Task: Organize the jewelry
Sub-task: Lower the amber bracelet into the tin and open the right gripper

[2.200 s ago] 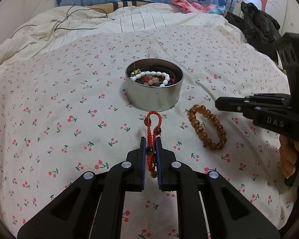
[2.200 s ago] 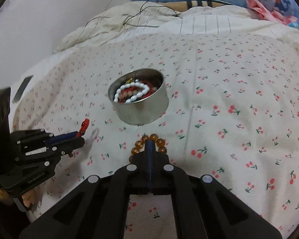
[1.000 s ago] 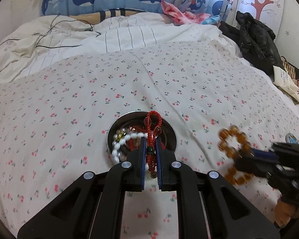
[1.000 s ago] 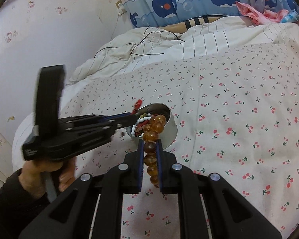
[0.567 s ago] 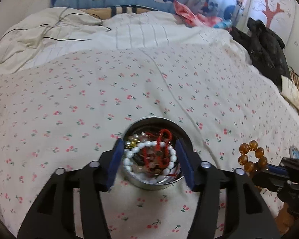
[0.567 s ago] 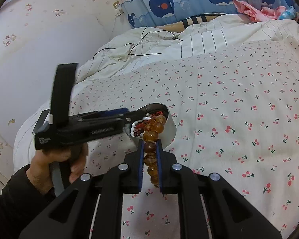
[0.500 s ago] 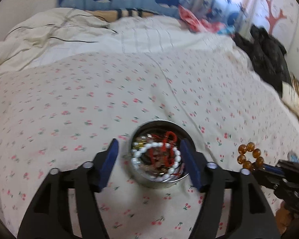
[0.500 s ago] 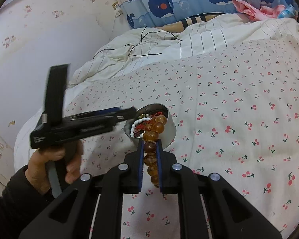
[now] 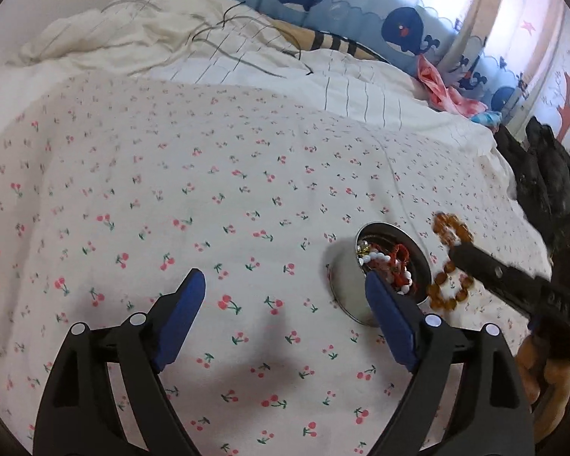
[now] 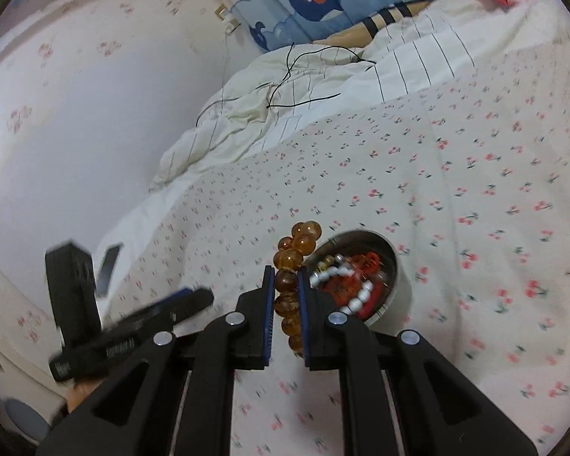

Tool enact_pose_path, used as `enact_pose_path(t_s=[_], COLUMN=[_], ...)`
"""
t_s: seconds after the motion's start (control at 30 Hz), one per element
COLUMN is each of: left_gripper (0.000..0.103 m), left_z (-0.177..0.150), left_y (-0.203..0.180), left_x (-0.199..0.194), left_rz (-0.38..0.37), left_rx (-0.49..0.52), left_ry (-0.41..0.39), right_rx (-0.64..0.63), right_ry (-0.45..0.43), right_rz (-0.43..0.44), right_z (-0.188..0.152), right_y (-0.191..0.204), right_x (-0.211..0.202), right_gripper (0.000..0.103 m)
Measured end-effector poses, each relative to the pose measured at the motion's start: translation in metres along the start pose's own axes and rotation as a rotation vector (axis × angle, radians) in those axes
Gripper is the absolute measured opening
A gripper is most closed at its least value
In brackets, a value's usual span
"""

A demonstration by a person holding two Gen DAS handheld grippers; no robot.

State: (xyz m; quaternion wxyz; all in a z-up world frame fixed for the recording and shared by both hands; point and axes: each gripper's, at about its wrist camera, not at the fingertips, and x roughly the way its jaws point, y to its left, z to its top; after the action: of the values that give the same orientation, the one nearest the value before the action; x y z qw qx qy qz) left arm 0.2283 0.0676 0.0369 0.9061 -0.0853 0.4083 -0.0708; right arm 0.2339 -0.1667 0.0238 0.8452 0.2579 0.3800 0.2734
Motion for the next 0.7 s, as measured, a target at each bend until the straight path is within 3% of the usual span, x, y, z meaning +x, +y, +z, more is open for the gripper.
enact_pose_path(t_s=[0.13, 0.37, 0.53, 0.57, 0.6, 0.7], left_gripper=[0.082, 0.082, 0.082, 0.082, 0.082, 0.084], left_z=[0.001, 0.001, -0.001, -0.002, -0.002, -0.003], left_y=[-0.011, -0.019, -0.023, -0.025, -0.026, -0.026], left_x=[-0.002, -0.005, -0.003, -0.004, -0.004, -0.006], left_rz=[-0.001, -0.006, -0.007, -0.008, -0.008, -0.002], left_rx=[0.040, 0.062, 0.070, 0.072, 0.075, 0.077], left_ry=[-0.015, -0.018, -0.008, -0.008, -0.009, -0.013], right_rx=[0.075, 0.090, 0.037, 0.019, -0.001, -0.077], right_ry=[0.011, 0.072, 0.106, 0.111, 0.115, 0.094], right_rz=[0.013, -0.015, -0.113, -0.135, -0.154, -0.231], right_z=[0.006, 0.001, -0.001, -0.001, -0.002, -0.002], right_y=[-0.011, -0.022, -0.021, -0.020, -0.017, -0.005], right_x=[0.016, 0.039, 0.050, 0.051, 0.051, 0.044], right_gripper=[0.012, 0.012, 0.015, 0.025, 0.041, 0.047])
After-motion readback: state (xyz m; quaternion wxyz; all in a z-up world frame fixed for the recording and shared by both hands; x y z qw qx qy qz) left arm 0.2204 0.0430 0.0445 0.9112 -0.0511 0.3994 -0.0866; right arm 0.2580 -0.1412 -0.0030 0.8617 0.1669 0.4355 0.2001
